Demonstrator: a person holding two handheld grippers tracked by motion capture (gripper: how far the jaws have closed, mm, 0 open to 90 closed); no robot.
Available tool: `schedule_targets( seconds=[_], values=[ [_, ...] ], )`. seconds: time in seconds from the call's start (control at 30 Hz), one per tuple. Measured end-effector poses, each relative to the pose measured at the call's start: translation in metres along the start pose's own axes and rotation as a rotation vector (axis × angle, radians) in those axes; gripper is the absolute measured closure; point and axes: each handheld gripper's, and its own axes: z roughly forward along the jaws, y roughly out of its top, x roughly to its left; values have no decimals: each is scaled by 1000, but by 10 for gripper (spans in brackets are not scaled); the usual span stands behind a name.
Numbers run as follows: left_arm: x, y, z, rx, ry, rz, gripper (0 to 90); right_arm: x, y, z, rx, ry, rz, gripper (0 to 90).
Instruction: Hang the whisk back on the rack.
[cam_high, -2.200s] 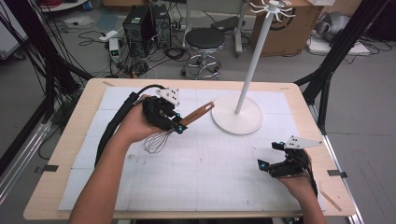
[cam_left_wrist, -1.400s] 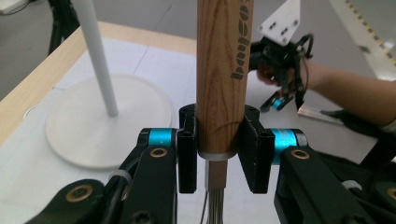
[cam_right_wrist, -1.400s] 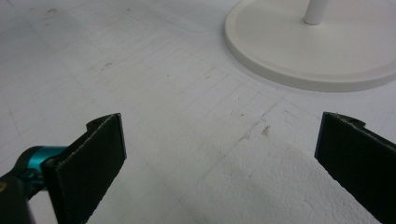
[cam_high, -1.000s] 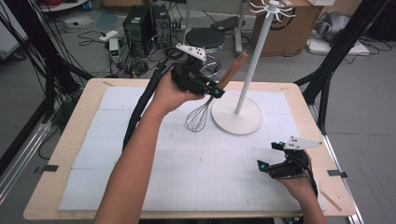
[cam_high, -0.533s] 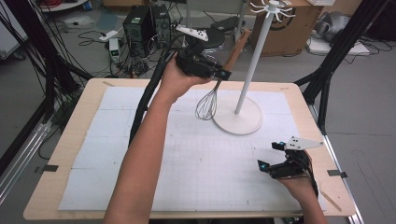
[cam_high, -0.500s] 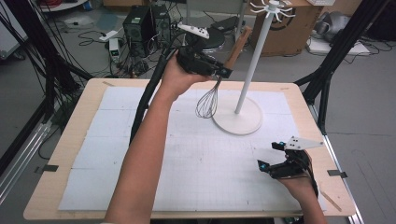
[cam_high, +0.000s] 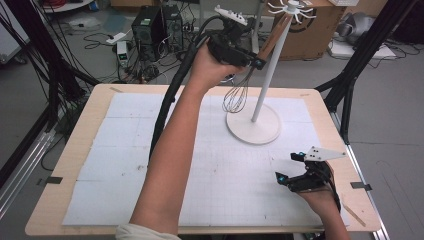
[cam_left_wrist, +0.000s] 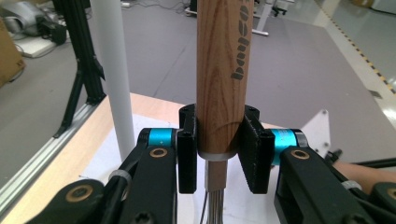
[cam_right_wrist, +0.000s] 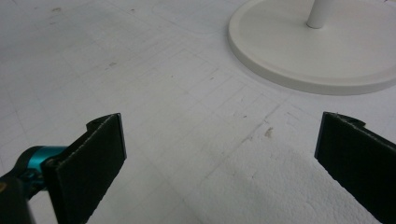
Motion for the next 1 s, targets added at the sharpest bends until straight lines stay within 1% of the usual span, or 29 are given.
schedule_targets(
  seconds=[0.03, 0.07, 0.13, 0.2, 0.23, 0.27, 0.3, 0.43, 0.47, 0.5, 0.57, 0.67, 0.87, 0.93, 0.97, 1.0],
  values=[
    [0, 0, 0, 0, 0, 0, 709, 0, 0, 0, 0, 0, 0, 8],
    [0, 1, 2, 0, 4, 9, 709, 0, 0, -1, -2, 1, 1, 8],
    [1, 3, 4, 14, 20, 10, 709, 0, 0, -2, -3, 2, 3, 8],
    [2, 3, 6, 14, 14, 2, 709, 0, -1, -2, -4, 1, 4, 8],
    [3, 3, 6, 20, 26, 4, 709, 0, -1, -3, -6, 2, 4, 8],
    [4, 3, 6, 19, 31, 0, 709, 0, -1, -3, -6, 2, 4, 8],
    [5, 3, 7, 12, 25, -1, 709, 0, -1, -3, -7, 2, 0, 8],
    [8, 3, 5, -8, 26, -12, 709, 3, 0, -3, 1, -4, -14, 8],
    [9, 2, 5, -6, 27, -14, 709, 3, 0, -3, 1, -4, -14, 8],
    [11, 2, 6, 2, 33, -14, 709, 3, 1, -2, 4, -4, -19, 8],
    [12, 1, 7, 21, 62, -20, 709, 4, 1, -2, 7, -1, -18, 8],
    [16, -1, 9, 34, 72, -35, 709, 4, 1, -1, 11, -1, -22, 8],
    [19, -2, 10, 35, 78, -41, 709, 4, 1, -2, 6, 1, -22, 8],
    [21, -3, 12, 44, 80, -48, 709, 4, 1, -2, 4, 0, -21, 8],
    [21, -4, 13, 54, 86, -43, 710, 5, 1, -2, 6, 0, -22, 8],
    [22, -4, 14, 59, 93, -47, 710, 5, 1, -2, 9, 1, -25, 8]
  ],
)
